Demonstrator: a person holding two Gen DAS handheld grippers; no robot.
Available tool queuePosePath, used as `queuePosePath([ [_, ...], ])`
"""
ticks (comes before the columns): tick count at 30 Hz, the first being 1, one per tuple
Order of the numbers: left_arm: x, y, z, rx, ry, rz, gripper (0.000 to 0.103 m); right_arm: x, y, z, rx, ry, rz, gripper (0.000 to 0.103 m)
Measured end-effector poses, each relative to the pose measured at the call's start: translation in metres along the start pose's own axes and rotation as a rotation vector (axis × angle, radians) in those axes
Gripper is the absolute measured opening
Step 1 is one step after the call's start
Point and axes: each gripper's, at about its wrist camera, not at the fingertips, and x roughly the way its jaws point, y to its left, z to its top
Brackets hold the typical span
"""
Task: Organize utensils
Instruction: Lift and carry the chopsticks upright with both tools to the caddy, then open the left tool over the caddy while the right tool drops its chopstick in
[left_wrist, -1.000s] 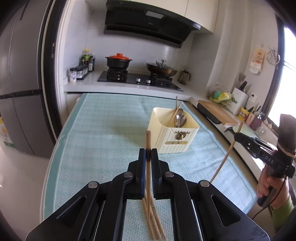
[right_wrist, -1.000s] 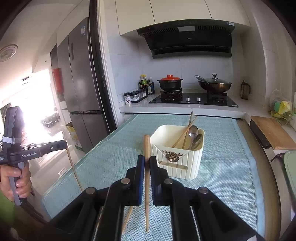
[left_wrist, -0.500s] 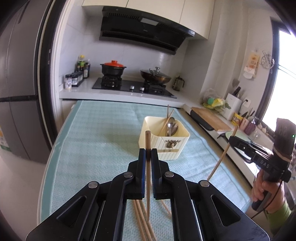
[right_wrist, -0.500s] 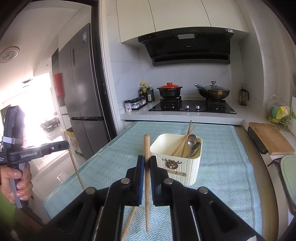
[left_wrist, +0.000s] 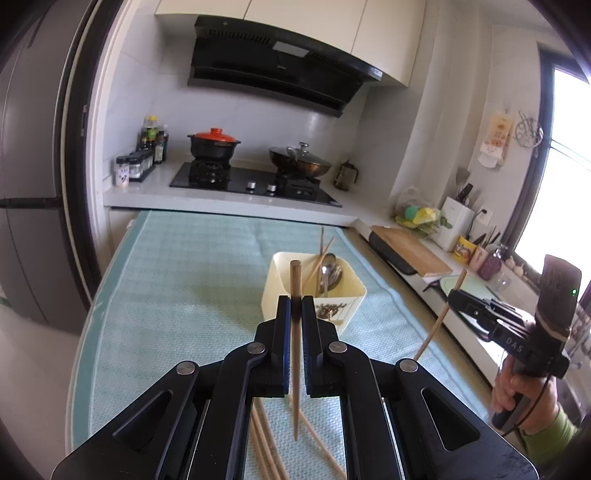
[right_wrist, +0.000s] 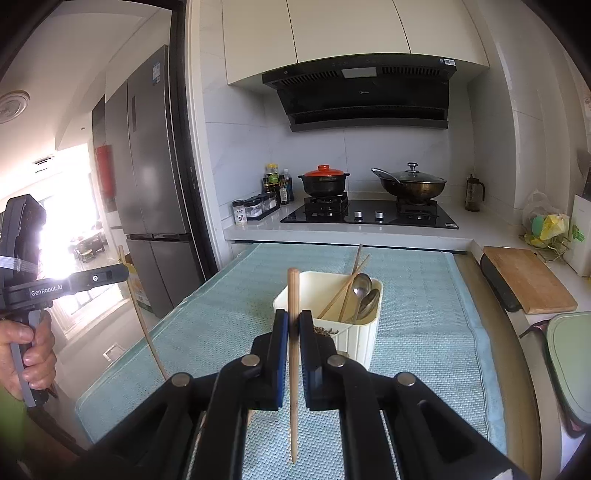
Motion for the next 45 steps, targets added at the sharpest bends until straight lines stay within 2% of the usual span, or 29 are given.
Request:
queuePosePath([
  [7,0.010,-0.007,0.034,0.014,-0.038,-0.017,0.003,0.004,-0.009,0.027,-0.019,-0.036,-0.036,0.006],
  [14,0.028,-0.013,0.077,0.034,-0.082,-0.019,0.003,0.014,-0.012,0.075,-0.061,-0.102,-0.067,0.006],
  [20,0.062,-0.021,0.117,0.082,-0.112,0.022,0.003,0.039,-0.019,0.114,-0.071,-0.176,-0.091,0.006],
  [26,0.116,-0.025,0.135,0.070,-0.114,0.022,0.003,0.080,-0.026,0.124,-0.077,-0.213,-0.092,0.006],
  [29,0.146,-0.027,0.135,0.077,-0.098,0.033,0.003,0.111,-0.035,0.116,-0.072,-0.167,-0.096,0.006],
  [31,0.168,-0.026,0.132,0.070,-0.069,0.038,0.003,0.134,-0.044,0.108,-0.042,-0.092,-0.079,0.006],
  [36,0.215,-0.024,0.113,0.071,0.031,0.060,0.003,0.184,-0.066,0.080,0.040,0.086,-0.033,0.006],
  [42,0.253,-0.024,0.093,0.095,0.152,0.097,0.004,0.225,-0.082,0.062,0.122,0.221,0.008,0.008],
  [43,0.257,-0.024,0.093,0.094,0.169,0.103,0.005,0.229,-0.084,0.062,0.136,0.235,0.010,0.015],
  [44,0.257,-0.023,0.093,0.090,0.180,0.108,0.007,0.230,-0.086,0.063,0.147,0.239,0.004,0.032],
  [45,0.255,-0.022,0.095,0.086,0.190,0.108,0.015,0.228,-0.088,0.067,0.156,0.227,-0.005,0.041],
])
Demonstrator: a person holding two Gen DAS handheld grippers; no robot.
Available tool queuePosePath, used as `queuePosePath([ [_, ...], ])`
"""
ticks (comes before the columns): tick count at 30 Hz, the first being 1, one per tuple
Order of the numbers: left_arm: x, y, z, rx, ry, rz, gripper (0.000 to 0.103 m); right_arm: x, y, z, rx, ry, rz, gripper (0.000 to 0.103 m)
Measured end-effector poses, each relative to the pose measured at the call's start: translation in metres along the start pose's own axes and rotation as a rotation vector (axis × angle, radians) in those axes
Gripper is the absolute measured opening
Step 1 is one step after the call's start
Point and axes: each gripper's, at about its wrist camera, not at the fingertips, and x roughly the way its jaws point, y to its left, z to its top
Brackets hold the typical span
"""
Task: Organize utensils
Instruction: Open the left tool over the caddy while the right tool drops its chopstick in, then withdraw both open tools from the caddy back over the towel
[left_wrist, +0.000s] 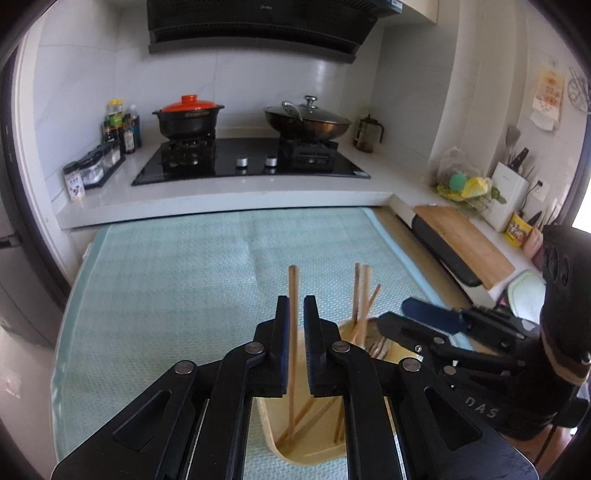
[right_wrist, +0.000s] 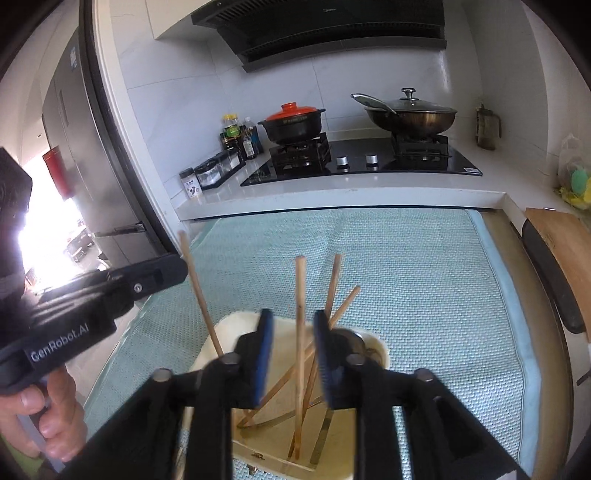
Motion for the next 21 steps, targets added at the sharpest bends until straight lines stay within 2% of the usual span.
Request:
queuePosePath([
  [1,-0.006,0.002,0.001,-0.003,0.002,0.000,0.033,-0.008,0.000,0.004,0.009,-0.025,-0.005,0.050],
  [2,-0.015,0.003,0.001,-0.001,-0.008,0.007,0.042,-0.018,0.000,0.008,0.011,-0.055,-0.006,0.050],
  [3,-0.028,0.004,0.000,0.009,-0.024,0.023,0.060,-0.031,0.001,0.012,0.003,-0.081,-0.009,0.050],
  [4,-0.042,0.005,-0.001,0.026,-0.037,0.044,0.072,-0.045,0.004,0.015,-0.012,-0.104,-0.014,0.050],
  [6,-0.073,0.006,-0.008,0.074,-0.044,0.074,0.081,-0.073,0.010,0.017,-0.058,-0.138,-0.031,0.053],
  [7,-0.089,0.006,-0.014,0.102,-0.037,0.090,0.086,-0.086,0.014,0.015,-0.085,-0.150,-0.036,0.059],
  [8,-0.105,0.007,-0.022,0.133,-0.028,0.107,0.088,-0.101,0.018,0.010,-0.119,-0.162,-0.042,0.063],
  [10,-0.137,0.008,-0.041,0.189,-0.013,0.156,0.096,-0.129,0.026,-0.004,-0.185,-0.179,-0.054,0.063],
  [13,-0.181,0.011,-0.076,0.231,0.001,0.208,0.098,-0.160,0.035,-0.037,-0.265,-0.170,-0.063,0.068],
  [17,-0.220,0.010,-0.136,0.223,0.012,0.183,0.100,-0.184,0.042,-0.088,-0.295,-0.154,-0.078,0.070],
  [21,-0.228,0.008,-0.198,0.137,0.013,0.141,0.100,-0.203,0.049,-0.146,-0.273,-0.184,-0.088,0.076],
])
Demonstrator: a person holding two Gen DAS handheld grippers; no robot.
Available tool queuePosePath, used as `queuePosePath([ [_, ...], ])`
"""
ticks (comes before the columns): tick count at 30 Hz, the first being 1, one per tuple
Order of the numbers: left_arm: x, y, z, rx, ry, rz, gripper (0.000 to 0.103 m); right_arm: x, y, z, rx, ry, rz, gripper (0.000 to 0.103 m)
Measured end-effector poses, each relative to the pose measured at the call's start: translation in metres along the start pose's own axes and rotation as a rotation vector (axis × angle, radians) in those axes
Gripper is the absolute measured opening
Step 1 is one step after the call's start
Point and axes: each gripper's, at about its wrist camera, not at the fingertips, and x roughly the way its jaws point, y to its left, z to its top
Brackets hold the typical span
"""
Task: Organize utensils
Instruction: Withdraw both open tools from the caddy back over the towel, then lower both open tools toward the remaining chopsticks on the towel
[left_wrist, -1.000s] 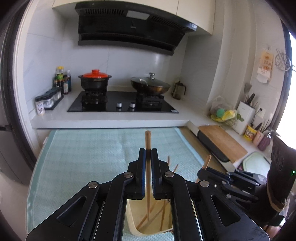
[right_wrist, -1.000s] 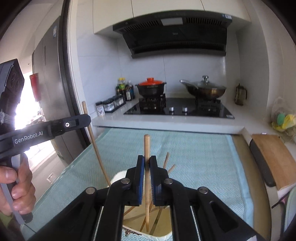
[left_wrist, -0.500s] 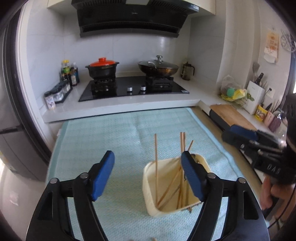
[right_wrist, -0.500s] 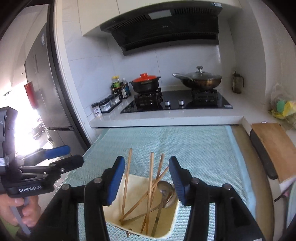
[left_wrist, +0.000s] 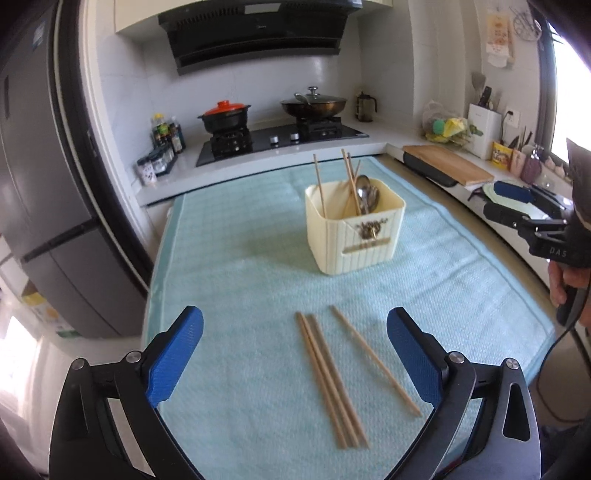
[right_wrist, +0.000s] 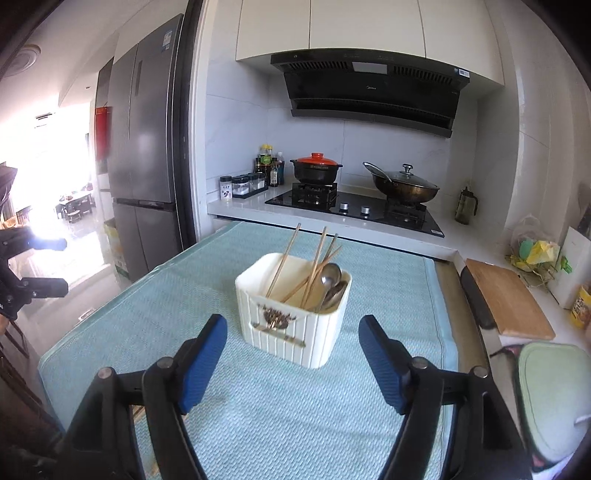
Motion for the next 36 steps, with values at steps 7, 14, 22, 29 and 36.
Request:
queuePosePath([
  [7,0.009,-0.033,-0.071,-0.111,-0.104,-0.054,0.100,-0.026,0.030,-0.076,0.119,0.022,-0.045,0.078],
  [14,0.011,-0.059,-0.099,-0.090,-0.147,-0.037,0.100,-0.039,0.044,-0.119,0.099,0.051,-0.156,0.078],
  [22,0.015,-0.067,-0.112,-0.118,-0.077,-0.141,0.100,-0.050,0.046,-0.136,0.116,0.055,-0.187,0.078],
  [29,0.016,-0.072,-0.117,-0.115,-0.079,-0.149,0.103,-0.049,0.044,-0.135,0.148,0.034,-0.180,0.078],
  [36,0.024,-0.055,-0.126,-0.170,-0.050,-0.213,0.103,-0.039,0.042,-0.139,0.181,0.069,-0.182,0.078],
])
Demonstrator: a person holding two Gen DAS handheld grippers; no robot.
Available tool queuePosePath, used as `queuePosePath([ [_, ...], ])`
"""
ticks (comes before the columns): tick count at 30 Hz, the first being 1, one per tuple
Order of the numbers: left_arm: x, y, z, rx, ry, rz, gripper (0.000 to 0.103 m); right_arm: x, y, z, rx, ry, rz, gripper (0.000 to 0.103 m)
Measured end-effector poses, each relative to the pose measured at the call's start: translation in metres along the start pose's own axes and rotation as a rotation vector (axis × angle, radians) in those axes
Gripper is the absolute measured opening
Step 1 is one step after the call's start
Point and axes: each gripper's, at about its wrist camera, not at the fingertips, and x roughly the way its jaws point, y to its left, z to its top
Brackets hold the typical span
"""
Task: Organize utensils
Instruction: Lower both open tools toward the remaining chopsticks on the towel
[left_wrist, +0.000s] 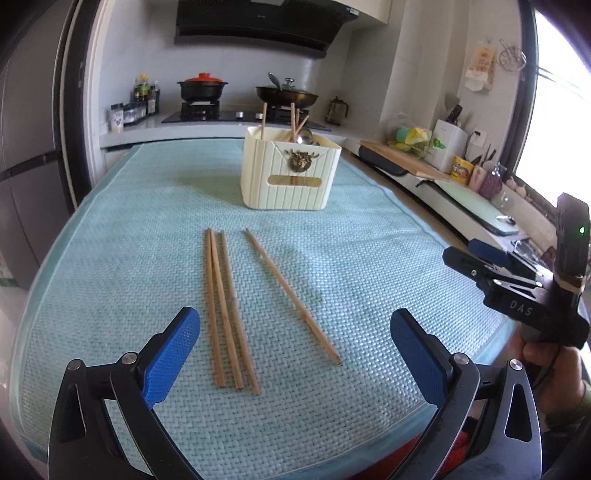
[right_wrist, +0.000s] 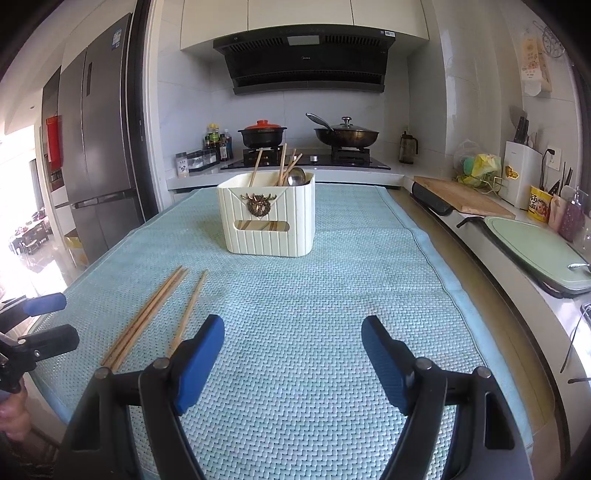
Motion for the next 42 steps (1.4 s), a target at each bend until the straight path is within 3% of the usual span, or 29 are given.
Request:
queuePosePath([
  [3,0.005,0.018,-0.003,-0.070,0.026,0.008,0.103,0.003,0.000,-0.004,0.002,0.017,-0.001,0.078],
  [10,0.014,0.054,-0.008,-0.146,0.081,0.172,0.103,0.017,0.001,-0.011,0.012,0.082,0.043,0.078],
  [16,0.014,0.078,-0.010,-0.216,0.095,0.206,0.102,0.034,0.018,-0.009,-0.025,0.126,0.107,0.078],
  [22,0.032,0.086,0.002,-0.149,0.118,0.284,0.103,0.056,0.040,0.000,-0.036,0.172,0.192,0.078],
  [25,0.046,0.092,0.008,-0.110,0.141,0.307,0.102,0.067,0.053,0.005,-0.057,0.197,0.237,0.056],
  [29,0.064,0.099,0.015,-0.089,0.167,0.294,0.102,0.079,0.065,0.008,-0.070,0.240,0.279,0.041],
  [42,0.101,0.095,0.014,0.020,0.243,0.317,0.102,0.080,0.074,0.007,-0.113,0.255,0.269,0.040],
])
